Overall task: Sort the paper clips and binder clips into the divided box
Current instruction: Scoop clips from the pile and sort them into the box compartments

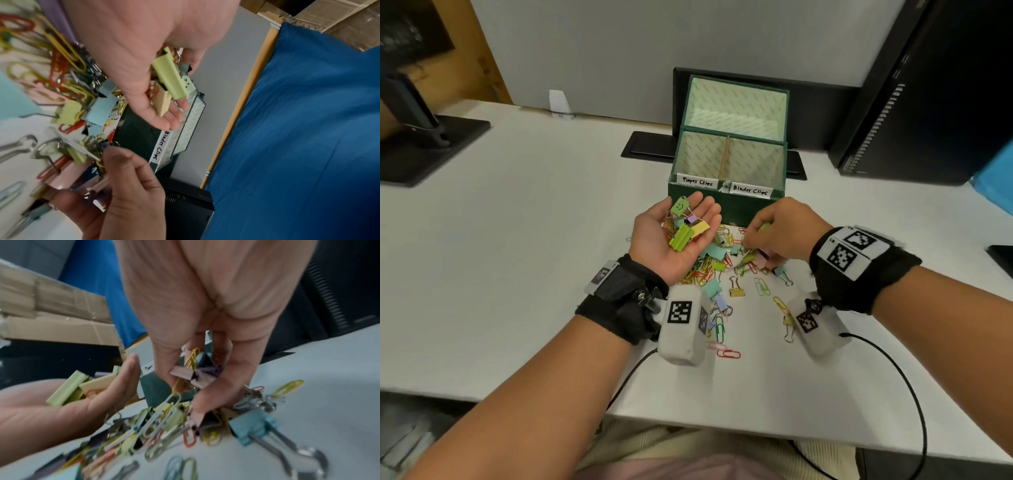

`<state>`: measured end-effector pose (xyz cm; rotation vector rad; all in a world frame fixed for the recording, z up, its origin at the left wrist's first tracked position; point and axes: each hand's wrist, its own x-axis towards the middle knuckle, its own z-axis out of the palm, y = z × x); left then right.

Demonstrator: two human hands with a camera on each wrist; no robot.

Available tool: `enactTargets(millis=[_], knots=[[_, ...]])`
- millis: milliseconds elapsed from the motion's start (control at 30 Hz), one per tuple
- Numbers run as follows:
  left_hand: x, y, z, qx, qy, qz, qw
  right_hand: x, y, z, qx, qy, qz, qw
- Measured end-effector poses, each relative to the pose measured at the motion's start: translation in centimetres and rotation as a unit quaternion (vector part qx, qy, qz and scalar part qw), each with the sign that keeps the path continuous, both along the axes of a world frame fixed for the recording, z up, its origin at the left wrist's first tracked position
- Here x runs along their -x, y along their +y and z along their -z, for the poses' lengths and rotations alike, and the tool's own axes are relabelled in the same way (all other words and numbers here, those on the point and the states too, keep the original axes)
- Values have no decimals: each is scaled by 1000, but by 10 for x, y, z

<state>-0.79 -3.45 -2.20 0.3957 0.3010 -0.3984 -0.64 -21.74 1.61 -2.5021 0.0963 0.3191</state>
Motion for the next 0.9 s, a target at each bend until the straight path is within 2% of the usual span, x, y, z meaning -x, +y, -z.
enactTargets(millis=[133,233,400,633,700,767,833,900], knots=[[0,-11,-4,-19,11,8,1000,5,-3,-10,-142,32,48,988],[-5,-18,-8,-41,5,5,999,7,12,-29,-236,12,15,971],[-17,-16,-9,-32,14,-39,999,5,35,-50,-215,-49,-44,974],[-15,-12,1,-47,47,-43,997,1,53,-45,-248,-76,-40,965],[-13,-13,0,-47,49,-44,997,0,61,-44,-194,-111,-69,972],[-13,-14,4,-53,21,-40,998,0,69,-41,-70,-156,-135,976],[-9,-14,3,-76,4,-33,997,0,77,-35,43,-169,-198,965],[-9,-14,3,-60,19,-34,997,-2,80,-32,80,-160,-220,959]])
